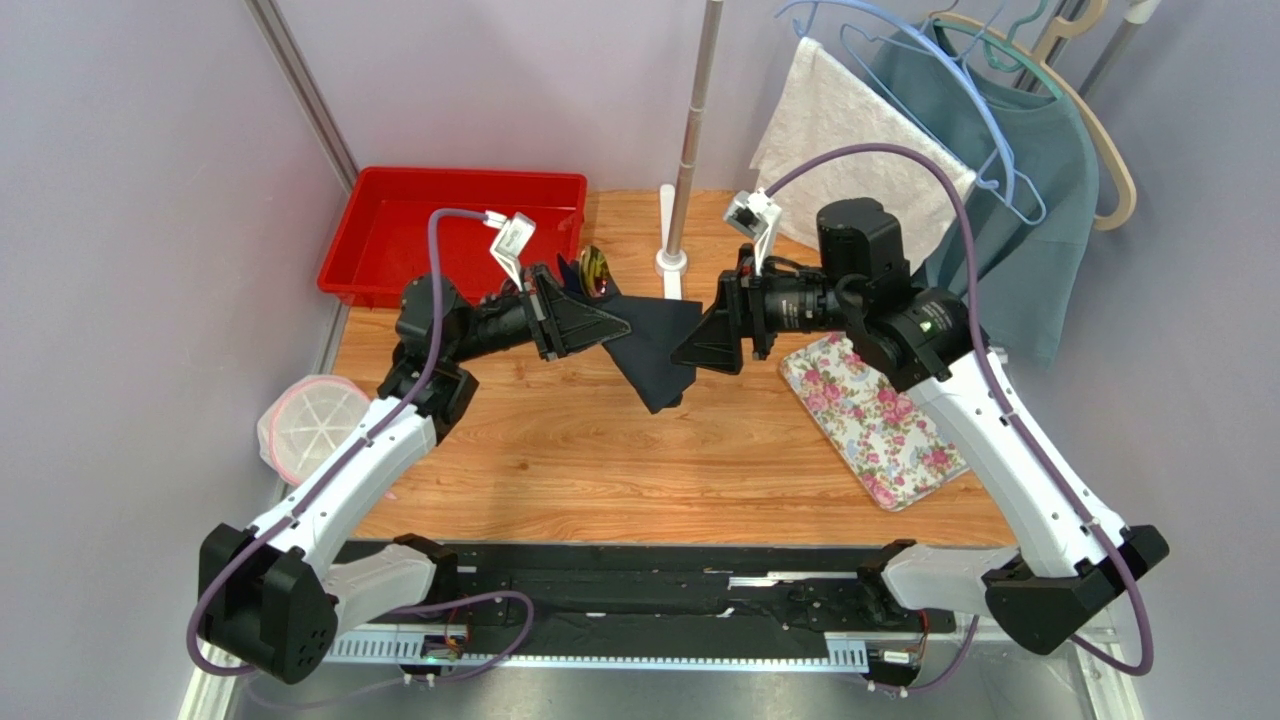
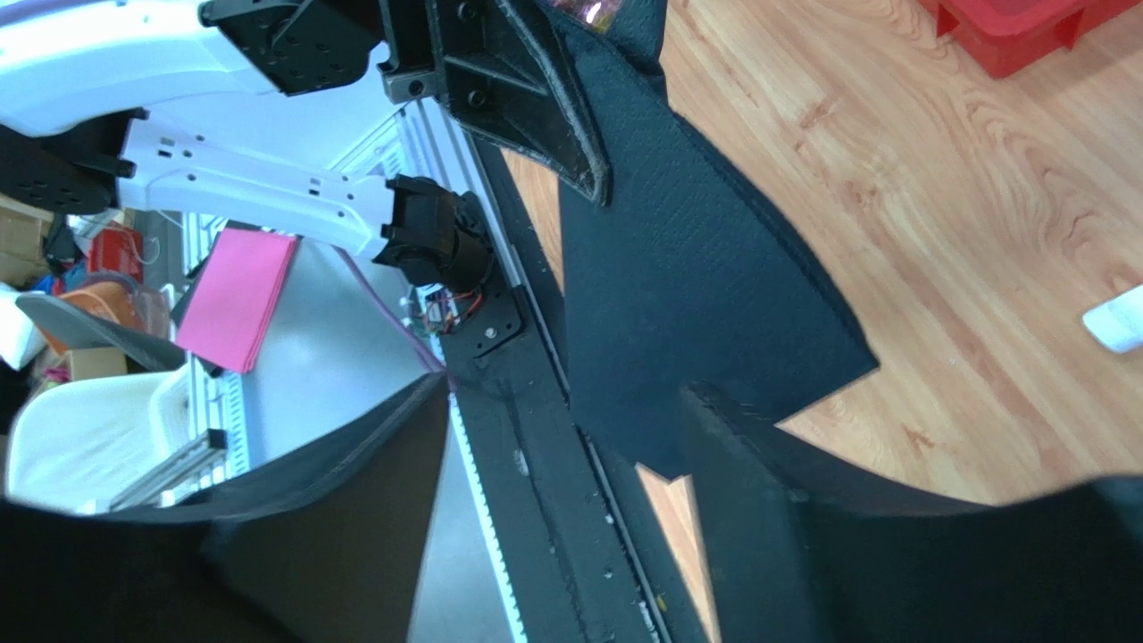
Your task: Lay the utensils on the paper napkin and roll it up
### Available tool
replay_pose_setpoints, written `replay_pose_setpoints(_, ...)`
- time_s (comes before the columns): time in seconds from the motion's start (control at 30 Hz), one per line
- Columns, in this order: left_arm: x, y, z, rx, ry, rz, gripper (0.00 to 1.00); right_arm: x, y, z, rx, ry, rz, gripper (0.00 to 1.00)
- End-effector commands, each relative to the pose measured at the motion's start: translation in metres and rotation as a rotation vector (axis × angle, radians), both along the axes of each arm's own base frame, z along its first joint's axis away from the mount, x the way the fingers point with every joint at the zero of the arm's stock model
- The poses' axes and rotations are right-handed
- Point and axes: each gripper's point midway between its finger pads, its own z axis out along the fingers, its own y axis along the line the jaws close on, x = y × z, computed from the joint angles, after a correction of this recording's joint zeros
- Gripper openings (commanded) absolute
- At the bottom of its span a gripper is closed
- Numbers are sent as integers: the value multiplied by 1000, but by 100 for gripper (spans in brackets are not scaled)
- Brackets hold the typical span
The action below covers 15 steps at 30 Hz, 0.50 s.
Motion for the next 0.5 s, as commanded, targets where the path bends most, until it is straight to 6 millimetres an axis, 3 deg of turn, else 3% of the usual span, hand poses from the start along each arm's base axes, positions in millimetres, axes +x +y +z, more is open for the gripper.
replay_pose_setpoints(0.0, -11, 4, 35, -55, -119, -23, 0, 13, 12, -10, -21, -60, -16, 73)
replay_pose_setpoints(0.13, -20, 4, 42, -64, -152, -53, 0, 15, 21, -15, -8, -51, 2, 80)
replay_pose_setpoints(0.47, -41, 2, 58, -89, -223, -110, 0, -1, 40, -24, 40, -4, 112, 80)
